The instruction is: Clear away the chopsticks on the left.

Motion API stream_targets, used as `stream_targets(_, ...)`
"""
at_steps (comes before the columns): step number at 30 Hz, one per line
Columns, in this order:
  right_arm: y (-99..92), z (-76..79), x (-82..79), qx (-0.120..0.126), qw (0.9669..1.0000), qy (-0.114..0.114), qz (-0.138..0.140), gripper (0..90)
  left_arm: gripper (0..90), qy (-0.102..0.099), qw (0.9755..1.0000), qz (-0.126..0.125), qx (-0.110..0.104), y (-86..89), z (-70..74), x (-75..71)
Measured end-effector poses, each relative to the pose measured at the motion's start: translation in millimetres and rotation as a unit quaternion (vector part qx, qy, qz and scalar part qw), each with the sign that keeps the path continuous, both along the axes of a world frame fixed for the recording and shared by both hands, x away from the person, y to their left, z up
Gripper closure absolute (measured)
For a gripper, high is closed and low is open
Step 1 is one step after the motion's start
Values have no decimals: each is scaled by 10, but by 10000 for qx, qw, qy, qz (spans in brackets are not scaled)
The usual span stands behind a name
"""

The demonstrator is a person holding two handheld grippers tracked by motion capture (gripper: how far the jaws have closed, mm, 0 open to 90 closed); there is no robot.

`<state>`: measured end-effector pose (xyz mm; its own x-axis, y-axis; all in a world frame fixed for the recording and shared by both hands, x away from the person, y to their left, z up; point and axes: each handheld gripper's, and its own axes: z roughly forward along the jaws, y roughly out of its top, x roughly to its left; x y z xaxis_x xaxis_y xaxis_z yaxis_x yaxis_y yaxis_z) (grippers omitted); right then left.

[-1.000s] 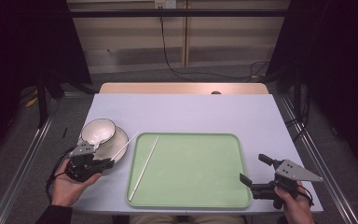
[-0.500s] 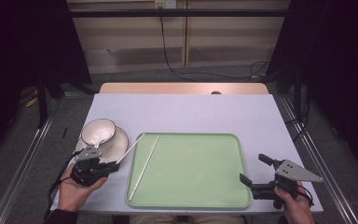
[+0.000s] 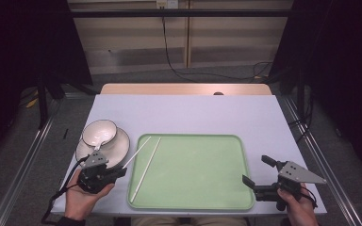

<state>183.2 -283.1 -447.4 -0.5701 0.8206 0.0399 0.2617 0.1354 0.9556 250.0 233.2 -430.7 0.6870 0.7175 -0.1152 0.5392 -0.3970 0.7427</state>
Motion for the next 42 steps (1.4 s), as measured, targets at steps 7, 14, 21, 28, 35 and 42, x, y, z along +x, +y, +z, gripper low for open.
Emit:
stream_targets(7,2,0,1,4,10000,-5,2,13,849,76,10000,-33,21,-150,-34,-72)
stream_targets(14,2,-1,3,-2,10000,-8,1,13,849,96,9999,87,-44,-239,-56,-65)
stream_targets(21,4,-1,3,1,10000,6,8,13,848,83,9995,310,-18,-384,-69,-34)
stream_targets(28,-2,0,0,0,10000,-5,4,13,848,177,9990,409,-64,-607,-121,61)
stream_targets(35,-1,0,0,-3,10000,-15,16,13,847,442,9958,775,-185,-679,-165,143)
stream_targets(42,3,-1,2,10,10000,-4,9,13,846,643,9926,1015,-176,-733,-190,249)
